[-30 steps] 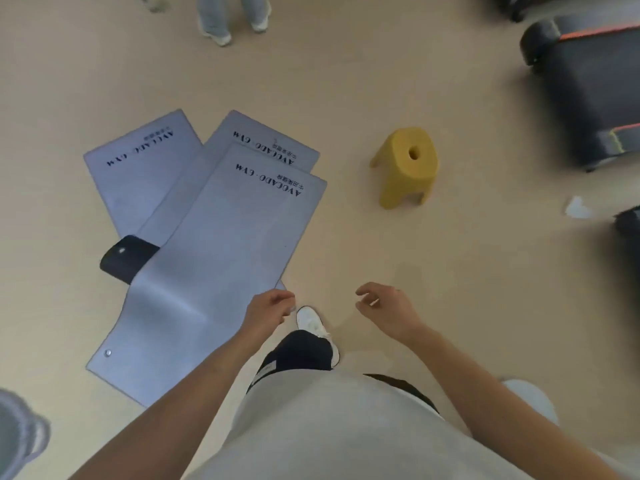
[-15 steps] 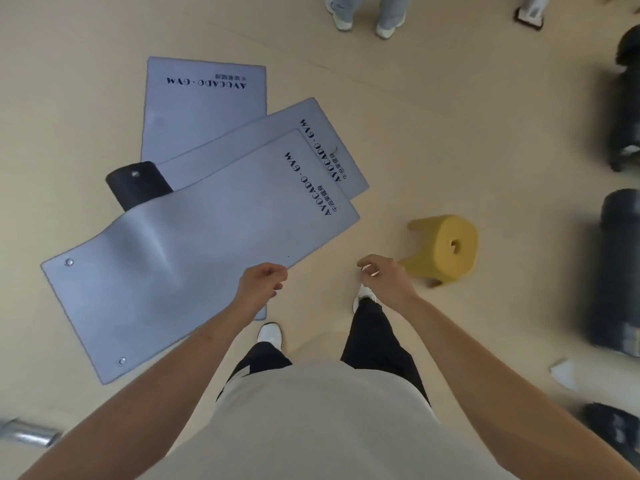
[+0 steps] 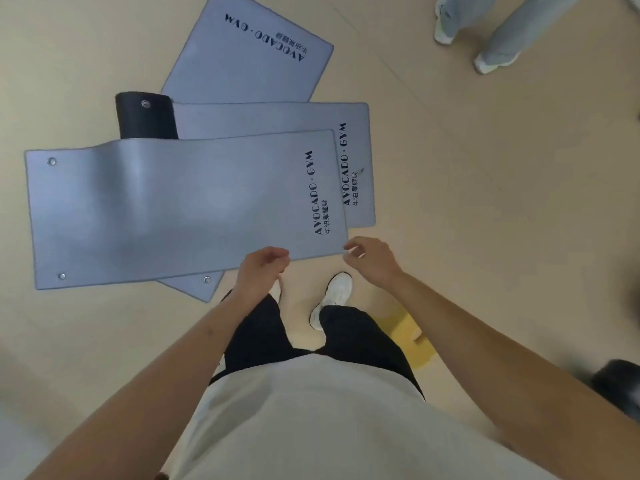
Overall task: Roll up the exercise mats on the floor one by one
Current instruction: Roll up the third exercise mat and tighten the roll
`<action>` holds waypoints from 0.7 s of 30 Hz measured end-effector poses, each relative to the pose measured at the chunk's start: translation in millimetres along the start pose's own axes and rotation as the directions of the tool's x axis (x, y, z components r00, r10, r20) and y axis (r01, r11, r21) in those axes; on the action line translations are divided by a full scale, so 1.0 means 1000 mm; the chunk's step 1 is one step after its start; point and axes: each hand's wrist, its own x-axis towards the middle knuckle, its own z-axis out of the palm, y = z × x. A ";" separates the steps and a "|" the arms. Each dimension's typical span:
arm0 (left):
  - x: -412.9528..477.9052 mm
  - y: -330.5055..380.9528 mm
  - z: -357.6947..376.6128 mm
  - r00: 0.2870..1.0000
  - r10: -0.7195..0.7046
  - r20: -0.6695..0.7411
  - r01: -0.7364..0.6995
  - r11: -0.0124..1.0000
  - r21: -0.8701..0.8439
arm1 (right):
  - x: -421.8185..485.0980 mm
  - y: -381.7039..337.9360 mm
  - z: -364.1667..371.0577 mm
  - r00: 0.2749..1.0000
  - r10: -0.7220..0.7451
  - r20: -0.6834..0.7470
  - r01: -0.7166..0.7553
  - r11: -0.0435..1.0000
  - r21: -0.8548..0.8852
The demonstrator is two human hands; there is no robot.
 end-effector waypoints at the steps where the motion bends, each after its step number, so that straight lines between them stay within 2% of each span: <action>1: 0.009 0.008 0.010 1.000 -0.002 -0.002 0.002 1.000 -0.008 | 0.016 0.000 -0.014 1.000 0.000 0.013 0.000 1.000 -0.013; 6: 0.108 0.029 0.063 1.000 0.003 0.027 -0.003 1.000 -0.027 | 0.131 0.020 -0.060 1.000 0.011 0.023 -0.010 0.998 -0.060; 11: 0.249 0.007 0.119 0.992 -0.083 -0.091 0.076 0.994 -0.081 | 0.278 0.075 -0.069 0.999 0.037 0.013 -0.036 0.993 -0.112; 18: 0.438 -0.064 0.240 0.947 -0.179 -0.266 0.150 0.980 -0.127 | 0.499 0.190 -0.040 0.982 0.030 0.187 0.012 0.976 -0.219; 21: 0.511 -0.112 0.295 0.926 -0.165 -0.340 0.182 0.983 0.017 | 0.580 0.243 -0.015 0.963 0.027 0.267 0.033 0.975 -0.219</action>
